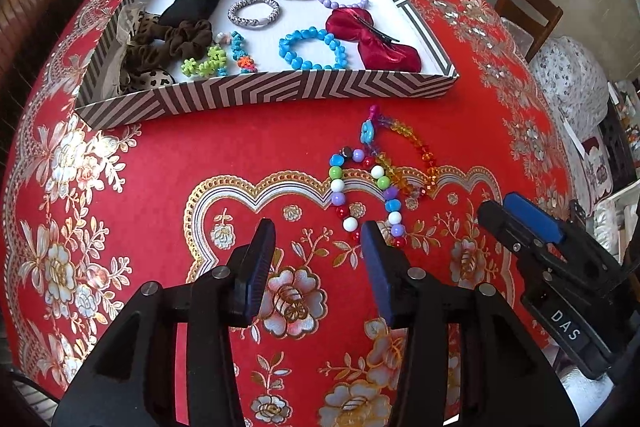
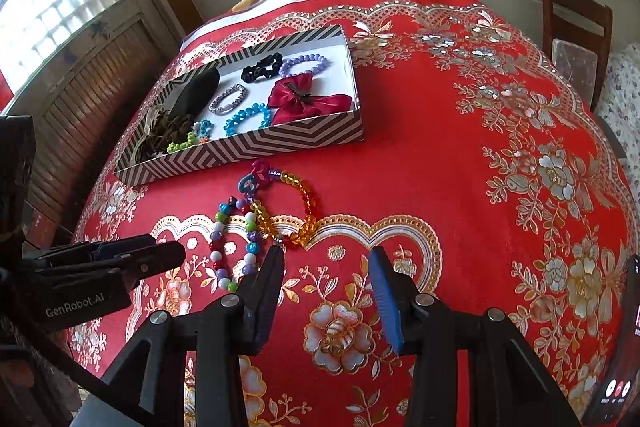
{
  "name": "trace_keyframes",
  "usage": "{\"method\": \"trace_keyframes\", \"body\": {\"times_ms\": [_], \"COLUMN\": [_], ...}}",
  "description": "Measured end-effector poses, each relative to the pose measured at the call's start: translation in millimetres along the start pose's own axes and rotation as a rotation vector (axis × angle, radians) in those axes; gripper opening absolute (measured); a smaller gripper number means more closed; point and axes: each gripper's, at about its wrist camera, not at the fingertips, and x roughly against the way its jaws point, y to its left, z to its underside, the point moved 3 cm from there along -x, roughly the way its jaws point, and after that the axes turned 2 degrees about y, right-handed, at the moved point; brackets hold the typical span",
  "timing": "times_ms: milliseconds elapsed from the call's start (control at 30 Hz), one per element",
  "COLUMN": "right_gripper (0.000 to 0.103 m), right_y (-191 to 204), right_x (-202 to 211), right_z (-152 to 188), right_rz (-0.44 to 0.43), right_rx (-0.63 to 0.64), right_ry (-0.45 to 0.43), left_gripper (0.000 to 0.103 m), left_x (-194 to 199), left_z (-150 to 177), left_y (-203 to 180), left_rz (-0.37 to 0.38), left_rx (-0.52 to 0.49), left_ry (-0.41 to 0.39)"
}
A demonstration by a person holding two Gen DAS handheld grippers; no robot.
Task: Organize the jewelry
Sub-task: 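Grasp the multicolour bead bracelet with left tool while right tool grasps amber bead bracelet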
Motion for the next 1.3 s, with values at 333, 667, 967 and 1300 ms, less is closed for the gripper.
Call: {"method": "trace_keyframes", "body": {"times_ms": [333, 667, 967, 1300], "right_gripper": [0.042, 0.042, 0.009, 0.008], "right_y": [-1.4, 9.9, 19.9, 16.0], "right_x": [-13.0, -43.8, -65.2, -28.4], "right_z": [-11.2, -29.1, -31.0, -46.0], "right_rz": [-0.007, -0.047, -0.004, -0.102], "right_rx": [0.025, 0.106, 0.246, 0.2], "right_ry": [0.011, 0.029, 0.025, -0.063], "left_gripper": [0.044, 0.044, 0.026, 0.008], "left_x": [-7.5, -24.0, -36.5, -16.9], "left_z": [-7.9, -15.9, -19.4, -25.8], "left_y": [-2.8, -5.6, -8.6, -0.3], "left_rz": [0.0, -0.016, 0.013, 0.073], "left_rx": [0.009, 0.016, 0.018, 0.011], "left_ry": [0.009, 0.035, 0.047, 0.031]}}
